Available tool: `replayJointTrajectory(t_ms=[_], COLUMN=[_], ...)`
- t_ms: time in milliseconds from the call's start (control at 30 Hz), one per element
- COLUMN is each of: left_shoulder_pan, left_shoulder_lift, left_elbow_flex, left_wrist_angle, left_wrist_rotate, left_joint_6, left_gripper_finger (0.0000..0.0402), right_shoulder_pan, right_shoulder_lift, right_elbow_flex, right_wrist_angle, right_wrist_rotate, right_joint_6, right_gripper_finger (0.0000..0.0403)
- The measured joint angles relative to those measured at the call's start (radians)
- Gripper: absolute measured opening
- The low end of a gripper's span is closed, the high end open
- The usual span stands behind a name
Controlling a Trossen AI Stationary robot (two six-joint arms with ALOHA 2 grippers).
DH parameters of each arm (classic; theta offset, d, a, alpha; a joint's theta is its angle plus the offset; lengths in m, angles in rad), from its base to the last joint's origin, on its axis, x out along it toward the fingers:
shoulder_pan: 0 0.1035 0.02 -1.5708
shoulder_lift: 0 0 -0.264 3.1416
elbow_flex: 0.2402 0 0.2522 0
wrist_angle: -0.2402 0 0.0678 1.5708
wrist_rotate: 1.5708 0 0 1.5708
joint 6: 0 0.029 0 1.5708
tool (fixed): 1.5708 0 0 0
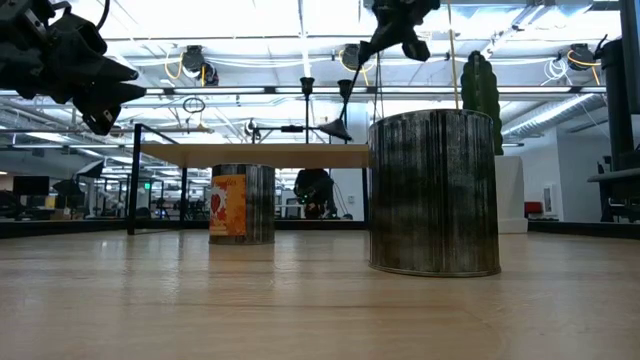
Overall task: Pick & Place candle stick holders
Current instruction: Put the candle holder on the shelf
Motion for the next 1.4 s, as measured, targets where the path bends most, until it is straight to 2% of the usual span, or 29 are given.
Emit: replayJointTrajectory(t_ms=[167, 833, 1133, 1400], left_shoulder_pan=[0.0, 0.0, 0.0, 0.0], left_shoulder_lift=[0.0, 0.0, 0.0, 0.0], left_elbow_flex=[0.0, 0.0, 0.0, 0.0], left_wrist_angle=[0.0, 0.0, 0.0, 0.0], left_wrist_rotate=[0.0, 0.0, 0.0, 0.0], left_joint_6=[0.0, 0.0, 0.0, 0.001], left_gripper_finger=[0.0129, 0.0129, 0.0129, 0.0129], right_shoulder_pan=[-0.002, -0.02, -0.02, -0.02], right_shoulder_lift=[0.014, 0.022, 0.021, 0.021], right_elbow_flex=[0.0, -0.001, -0.001, -0.001], right_wrist_angle=[-0.004, -0.01, -0.01, -0.009], right_wrist_rotate=[-0.055, -0.054, -0.055, -0.054], right_joint_6=[-0.006, -0.027, -0.043, -0.056], right_gripper_finger=[0.0, 0.0, 0.0024, 0.0026])
